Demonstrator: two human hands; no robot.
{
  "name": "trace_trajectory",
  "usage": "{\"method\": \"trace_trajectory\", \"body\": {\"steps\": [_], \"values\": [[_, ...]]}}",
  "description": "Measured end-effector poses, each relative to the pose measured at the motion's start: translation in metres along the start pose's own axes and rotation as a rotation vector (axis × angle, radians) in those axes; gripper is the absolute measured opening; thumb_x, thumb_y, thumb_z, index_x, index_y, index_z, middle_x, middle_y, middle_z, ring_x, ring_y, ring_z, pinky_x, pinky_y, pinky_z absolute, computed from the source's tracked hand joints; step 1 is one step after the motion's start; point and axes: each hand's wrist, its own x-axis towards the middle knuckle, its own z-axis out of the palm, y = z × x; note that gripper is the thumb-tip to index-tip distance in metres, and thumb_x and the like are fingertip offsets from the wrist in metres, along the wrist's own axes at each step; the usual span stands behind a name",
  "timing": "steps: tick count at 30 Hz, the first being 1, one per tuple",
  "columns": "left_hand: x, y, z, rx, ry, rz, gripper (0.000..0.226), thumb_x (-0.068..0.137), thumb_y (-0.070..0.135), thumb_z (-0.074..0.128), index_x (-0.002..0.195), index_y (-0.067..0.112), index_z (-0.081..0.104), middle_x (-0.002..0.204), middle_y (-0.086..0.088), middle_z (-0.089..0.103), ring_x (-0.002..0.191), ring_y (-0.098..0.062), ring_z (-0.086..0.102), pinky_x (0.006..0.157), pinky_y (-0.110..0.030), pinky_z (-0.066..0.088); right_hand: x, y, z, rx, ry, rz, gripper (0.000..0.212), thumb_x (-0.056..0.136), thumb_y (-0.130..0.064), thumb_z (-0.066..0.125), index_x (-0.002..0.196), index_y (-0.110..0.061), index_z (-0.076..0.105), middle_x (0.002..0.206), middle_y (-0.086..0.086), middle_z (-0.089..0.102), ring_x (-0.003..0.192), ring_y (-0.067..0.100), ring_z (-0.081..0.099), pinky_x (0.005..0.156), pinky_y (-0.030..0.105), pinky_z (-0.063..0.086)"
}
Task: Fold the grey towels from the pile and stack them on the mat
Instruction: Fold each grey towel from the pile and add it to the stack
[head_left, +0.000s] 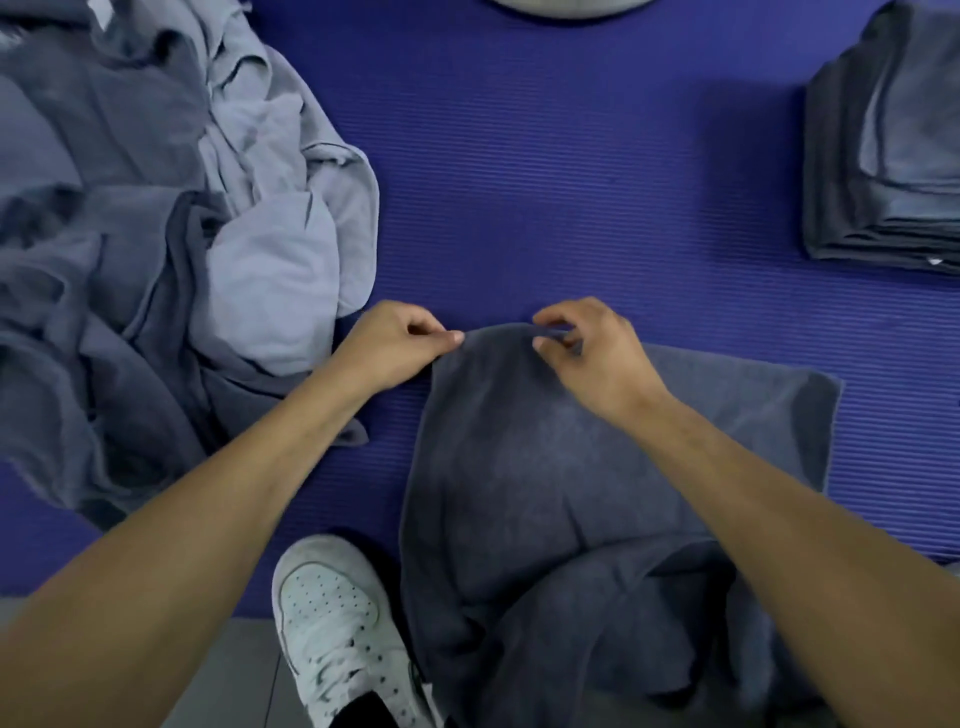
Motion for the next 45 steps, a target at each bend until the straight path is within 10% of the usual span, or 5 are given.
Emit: {"method": "trace_trajectory", "body": {"steps": [13, 19, 26, 36, 45], "values": [[-0.015, -0.021, 0.003, -0.658, 0.069, -0.053, 0.025, 0.089, 0.002, 0.066, 0.091, 0.025, 0.076, 0.091, 0.002, 0.077, 0.084, -0.008, 0.069, 0.075, -0.024, 0.05, 0.001, 0.004, 0.019, 0.006, 0.057, 0.068, 0.014, 0.091, -0.018, 0.068, 0.104, -0.019, 0.07, 0.103, -0.005, 0.054, 0.075, 0.0, 0.05, 0.074, 0.005, 0.039], [-0.014, -0.019, -0.003, -0.681, -0.206, -0.036, 0.058, 0.089, -0.014, 0.043, 0.114, 0.032, 0.068, 0.116, -0.005, 0.071, 0.069, -0.01, 0.065, 0.061, -0.019, 0.046, 0.0, 0.006, 0.019, 0.011, 0.056, 0.031, 0.016, 0.089, -0.015, 0.069, 0.105, -0.018, 0.071, 0.102, -0.004, 0.054, 0.072, 0.0, 0.051, 0.075, 0.002, 0.038], [-0.015, -0.026, -0.004, -0.807, -0.071, -0.063, 0.053, 0.084, -0.017, 0.044, 0.113, 0.02, 0.068, 0.119, 0.0, 0.067, 0.067, -0.006, 0.059, 0.057, -0.017, 0.04, -0.001, 0.007, 0.014, 0.036, 0.016, 0.049, 0.018, 0.091, -0.015, 0.067, 0.107, -0.022, 0.069, 0.106, -0.007, 0.054, 0.077, 0.001, 0.054, 0.076, 0.005, 0.038], [0.009, -0.026, 0.003, -0.019, 0.127, 0.184, 0.02, 0.094, 0.031, 0.064, 0.113, 0.033, 0.07, 0.1, 0.008, 0.051, 0.08, 0.0, 0.053, 0.086, -0.015, 0.042, 0.015, 0.006, 0.007, -0.145, -0.029, 0.013, 0.011, 0.093, -0.021, 0.064, 0.102, -0.017, 0.068, 0.099, -0.004, 0.055, 0.091, 0.01, 0.055, 0.084, 0.025, 0.048], [0.017, -0.013, 0.002, -0.026, 0.221, 0.158, 0.008, 0.089, 0.026, 0.071, 0.088, 0.018, 0.071, 0.066, 0.013, 0.066, 0.052, 0.009, 0.056, 0.053, -0.003, 0.037, 0.026, 0.008, 0.009, -0.168, 0.033, 0.015, 0.004, 0.09, -0.017, 0.068, 0.087, -0.017, 0.065, 0.093, 0.001, 0.057, 0.086, 0.018, 0.057, 0.083, 0.043, 0.052]]}}
